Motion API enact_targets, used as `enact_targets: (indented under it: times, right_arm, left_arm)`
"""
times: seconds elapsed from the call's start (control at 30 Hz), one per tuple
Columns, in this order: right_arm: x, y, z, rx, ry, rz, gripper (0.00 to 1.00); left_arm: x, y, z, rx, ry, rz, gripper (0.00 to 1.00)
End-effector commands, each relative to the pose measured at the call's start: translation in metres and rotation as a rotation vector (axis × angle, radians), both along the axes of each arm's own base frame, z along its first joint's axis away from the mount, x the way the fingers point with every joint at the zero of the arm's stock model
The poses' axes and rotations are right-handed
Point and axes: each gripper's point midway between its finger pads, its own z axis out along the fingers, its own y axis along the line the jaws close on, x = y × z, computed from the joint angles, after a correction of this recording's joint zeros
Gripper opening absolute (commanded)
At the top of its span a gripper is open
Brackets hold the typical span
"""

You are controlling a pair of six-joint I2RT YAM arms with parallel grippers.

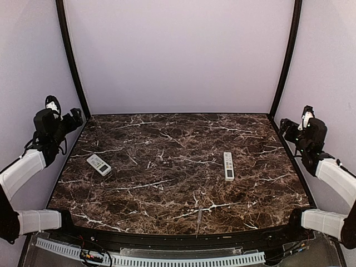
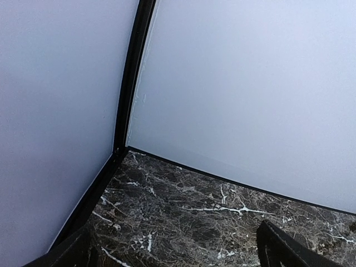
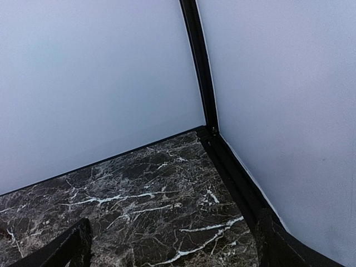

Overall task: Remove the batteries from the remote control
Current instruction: Pick up the remote control from the center of the board.

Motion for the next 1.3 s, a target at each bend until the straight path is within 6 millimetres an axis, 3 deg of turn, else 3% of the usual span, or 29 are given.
enact_targets:
  times: [0.0,0.27,0.33,0.47,0.67,0.77,0.9,1.03,1.13,1.27]
  right_arm:
    - [-0.006,-0.008,0.001,0.035,0.031,-0.053,0.99]
    - [-0.005,-0.002,0.011,0.045,0.053,-0.019,0.99]
    - [-0.005,0.005,0.017,0.046,0.062,0.021,0.99]
    - [-0.003,0.02,0.016,0.069,0.121,0.107,0.99]
    - [0.006,0.057,-0.015,0.167,0.302,0.264,0.93]
    - [0.006,0.092,-0.032,0.178,0.394,0.341,0.91]
    - [-0.001,0.131,-0.062,0.236,0.538,0.419,0.88]
    - [-0.015,0.168,-0.094,0.246,0.671,0.463,0.83]
    - [-0.027,0.193,-0.118,0.243,0.767,0.487,0.76]
    - [-0.041,0.215,-0.142,0.228,0.852,0.487,0.69]
  left_arm:
    - [-0.014,0.015,-0.011,-0.079,0.095,0.113,0.99]
    - [-0.036,0.031,-0.014,-0.166,0.173,0.247,0.99]
    - [-0.038,0.026,-0.007,-0.159,0.185,0.215,0.99]
    - [-0.034,-0.008,0.015,-0.142,0.207,0.0,0.99]
    - [-0.026,-0.033,0.035,-0.052,0.226,-0.17,0.99]
    - [-0.015,-0.053,0.034,-0.018,0.253,-0.27,0.96]
    - [-0.007,-0.113,0.038,0.082,0.255,-0.45,0.96]
    - [0.001,-0.151,0.048,0.025,0.214,-0.6,0.96]
    - [0.008,-0.161,0.047,0.013,0.194,-0.647,0.97]
    - [0.008,-0.16,0.019,0.021,0.276,-0.649,0.99]
